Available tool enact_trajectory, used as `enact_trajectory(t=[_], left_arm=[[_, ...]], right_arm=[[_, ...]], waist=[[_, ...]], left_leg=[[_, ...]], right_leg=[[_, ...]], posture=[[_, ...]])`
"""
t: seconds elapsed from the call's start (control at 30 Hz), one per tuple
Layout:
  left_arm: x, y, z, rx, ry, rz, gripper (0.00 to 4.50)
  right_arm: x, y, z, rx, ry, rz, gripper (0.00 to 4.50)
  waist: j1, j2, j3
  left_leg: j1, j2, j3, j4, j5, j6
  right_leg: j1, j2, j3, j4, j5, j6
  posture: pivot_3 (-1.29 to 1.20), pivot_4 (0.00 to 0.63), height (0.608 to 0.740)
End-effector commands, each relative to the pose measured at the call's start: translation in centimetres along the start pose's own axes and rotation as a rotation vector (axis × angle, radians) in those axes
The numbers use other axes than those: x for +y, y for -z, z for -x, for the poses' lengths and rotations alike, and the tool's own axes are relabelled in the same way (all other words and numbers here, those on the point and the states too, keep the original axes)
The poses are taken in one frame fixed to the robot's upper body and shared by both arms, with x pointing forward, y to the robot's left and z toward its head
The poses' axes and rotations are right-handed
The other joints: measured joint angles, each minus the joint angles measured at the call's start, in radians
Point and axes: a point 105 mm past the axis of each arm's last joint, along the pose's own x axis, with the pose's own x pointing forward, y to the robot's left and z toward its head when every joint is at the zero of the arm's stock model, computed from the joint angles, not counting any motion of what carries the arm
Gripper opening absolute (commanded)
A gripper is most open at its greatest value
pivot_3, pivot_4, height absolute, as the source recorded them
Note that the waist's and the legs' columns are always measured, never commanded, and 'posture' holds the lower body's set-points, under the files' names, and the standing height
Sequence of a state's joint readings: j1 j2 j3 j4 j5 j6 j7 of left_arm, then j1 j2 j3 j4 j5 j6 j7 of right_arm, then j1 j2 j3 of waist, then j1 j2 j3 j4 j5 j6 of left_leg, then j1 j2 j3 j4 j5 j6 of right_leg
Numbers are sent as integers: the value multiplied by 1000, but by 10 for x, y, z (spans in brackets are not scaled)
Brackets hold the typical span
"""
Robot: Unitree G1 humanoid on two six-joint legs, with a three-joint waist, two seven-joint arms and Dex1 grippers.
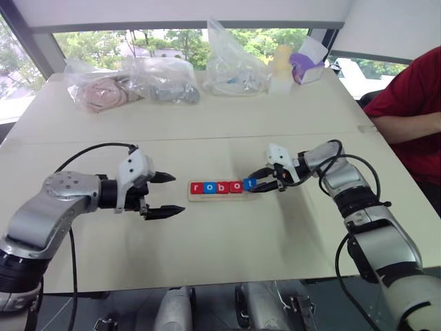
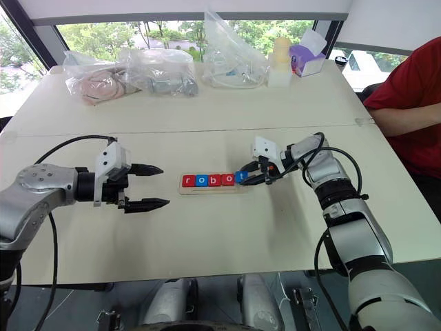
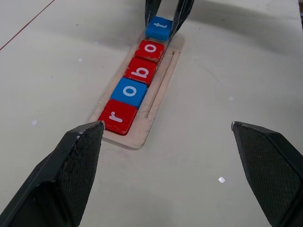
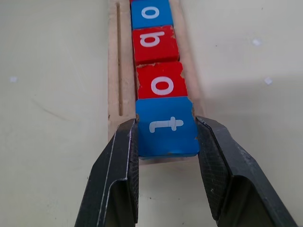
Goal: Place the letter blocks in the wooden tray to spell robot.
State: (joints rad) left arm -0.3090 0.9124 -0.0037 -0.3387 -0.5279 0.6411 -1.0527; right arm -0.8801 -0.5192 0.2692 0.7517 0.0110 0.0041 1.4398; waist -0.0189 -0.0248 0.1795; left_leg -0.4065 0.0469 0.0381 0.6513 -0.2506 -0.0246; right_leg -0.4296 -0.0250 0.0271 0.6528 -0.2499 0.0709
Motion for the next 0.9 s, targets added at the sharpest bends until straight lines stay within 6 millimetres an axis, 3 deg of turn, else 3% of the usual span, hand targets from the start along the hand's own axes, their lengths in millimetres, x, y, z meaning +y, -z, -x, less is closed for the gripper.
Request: enact_trajectory(t=[0.03,0.8,0.83,0.9], left_arm=[[1,-11,3,-21,-7,-54,4500],[0,-8,-1,-17,-8,-58,4500],[0,-8,-2,-17,-8,-58,4500],[0,-8,-2,-17,-9,-57,4500]], right_arm=[[-3,-8,1,-2,4,51,1141],[-2,-10,-13,-21,4,59,1141],[-3,-11,-12,-24,5,55,2168],[-4,-12,-11,-31,20,56,3019]], waist=[[-1,0,0],[-1,0,0],[-1,0,0],[-1,0,0]], left_leg=[[0,0,0,0,0,0],[0,0,0,0,0,0],[0,0,0,0,0,0],[0,0,0,0,0,0]], right_leg=[[0,0,0,0,0,0],[0,0,0,0,0,0],[0,0,0,0,0,0],[0,0,0,0,0,0]], posture=[[0,150,738],[0,150,738],[0,150,738],[0,150,738]])
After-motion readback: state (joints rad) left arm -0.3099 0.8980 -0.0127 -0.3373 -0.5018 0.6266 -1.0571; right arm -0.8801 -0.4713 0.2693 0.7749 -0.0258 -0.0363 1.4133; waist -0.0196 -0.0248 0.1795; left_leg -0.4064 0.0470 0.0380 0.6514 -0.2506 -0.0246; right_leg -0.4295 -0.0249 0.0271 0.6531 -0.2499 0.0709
